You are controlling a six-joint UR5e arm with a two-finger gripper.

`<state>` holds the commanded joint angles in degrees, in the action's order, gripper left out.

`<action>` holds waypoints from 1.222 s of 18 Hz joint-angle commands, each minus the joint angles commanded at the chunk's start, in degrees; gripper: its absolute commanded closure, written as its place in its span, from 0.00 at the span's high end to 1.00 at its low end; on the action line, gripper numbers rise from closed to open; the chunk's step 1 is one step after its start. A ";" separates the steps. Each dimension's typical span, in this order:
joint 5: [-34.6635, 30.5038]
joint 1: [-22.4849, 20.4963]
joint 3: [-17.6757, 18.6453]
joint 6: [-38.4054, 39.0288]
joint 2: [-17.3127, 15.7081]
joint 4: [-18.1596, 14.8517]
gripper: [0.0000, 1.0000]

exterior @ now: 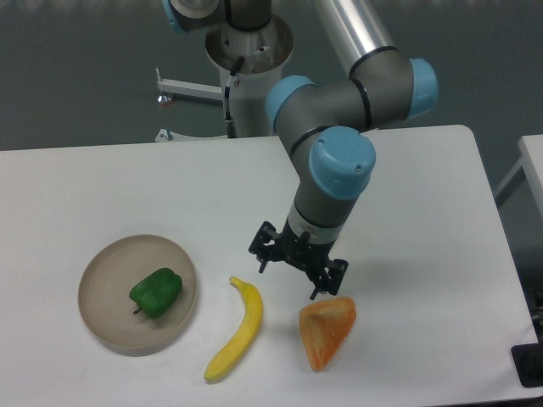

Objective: Pick up the green pepper from the plate
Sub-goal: 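Move the open gripper over to the green pepper on the plate, then lower the open gripper down around the green pepper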

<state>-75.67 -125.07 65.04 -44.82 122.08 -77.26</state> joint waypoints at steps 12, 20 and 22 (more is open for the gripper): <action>-0.26 7.81 3.95 10.88 0.26 4.56 1.00; 1.05 11.42 7.64 15.73 0.18 7.38 1.00; 0.62 13.18 8.52 15.30 0.79 9.83 1.00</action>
<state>-75.06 -111.89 73.56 -29.53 122.87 -67.43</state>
